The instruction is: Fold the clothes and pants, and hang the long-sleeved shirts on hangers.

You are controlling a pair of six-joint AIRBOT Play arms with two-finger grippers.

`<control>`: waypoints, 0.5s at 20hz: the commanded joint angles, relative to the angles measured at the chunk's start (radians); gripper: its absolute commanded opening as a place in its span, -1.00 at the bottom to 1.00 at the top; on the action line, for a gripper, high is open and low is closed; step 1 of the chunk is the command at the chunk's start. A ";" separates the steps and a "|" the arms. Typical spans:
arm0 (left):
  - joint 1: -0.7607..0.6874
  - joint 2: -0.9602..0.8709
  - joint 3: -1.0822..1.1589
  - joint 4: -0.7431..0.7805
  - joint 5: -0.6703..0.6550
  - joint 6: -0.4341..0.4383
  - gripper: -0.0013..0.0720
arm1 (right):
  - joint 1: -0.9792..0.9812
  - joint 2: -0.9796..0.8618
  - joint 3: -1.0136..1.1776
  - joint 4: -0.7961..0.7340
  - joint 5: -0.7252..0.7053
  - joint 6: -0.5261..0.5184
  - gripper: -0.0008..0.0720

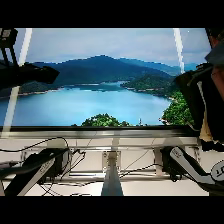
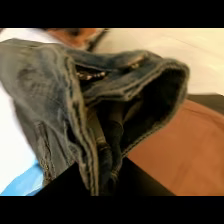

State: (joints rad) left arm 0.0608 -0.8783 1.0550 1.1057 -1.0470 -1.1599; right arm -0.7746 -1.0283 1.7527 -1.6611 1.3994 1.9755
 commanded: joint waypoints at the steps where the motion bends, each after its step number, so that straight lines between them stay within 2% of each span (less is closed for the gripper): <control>1: 0.001 0.005 0.003 0.000 0.003 -0.004 0.80 | -0.242 -0.006 0.016 -0.013 0.233 0.119 -0.77; 2: 0.001 0.005 0.003 -0.003 0.003 -0.004 0.80 | -0.266 -0.016 0.016 -0.013 0.264 0.118 -0.36; 3: 0.001 0.005 0.003 -0.009 0.003 -0.004 0.80 | -0.278 -0.026 0.016 -0.010 0.288 0.112 0.31; 4: 0.001 0.005 0.003 -0.013 0.004 -0.004 0.80 | -0.278 -0.035 0.017 0.002 0.299 0.072 0.58; 6: 0.001 0.005 0.003 -0.014 0.003 -0.004 0.80 | -0.270 -0.050 0.016 0.076 0.300 -0.028 0.57; 7: 0.001 0.005 0.003 -0.014 0.003 -0.004 0.80 | -0.252 -0.058 0.016 0.105 0.298 -0.076 0.51; 8: 0.001 0.005 0.003 -0.014 0.003 -0.004 0.80 | -0.228 -0.066 0.016 0.127 0.298 -0.111 0.35; 9: 0.001 0.005 0.003 -0.014 0.003 -0.004 0.80 | -0.195 -0.072 0.016 0.159 0.297 -0.111 0.00; 10: 0.001 0.005 0.003 -0.014 0.003 -0.004 0.80 | -0.146 -0.074 0.016 0.189 0.285 -0.113 -0.46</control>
State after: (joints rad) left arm 0.0608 -0.8745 1.0569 1.0939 -1.0439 -1.1633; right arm -0.9810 -1.0870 1.7679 -1.5688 1.6730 1.9251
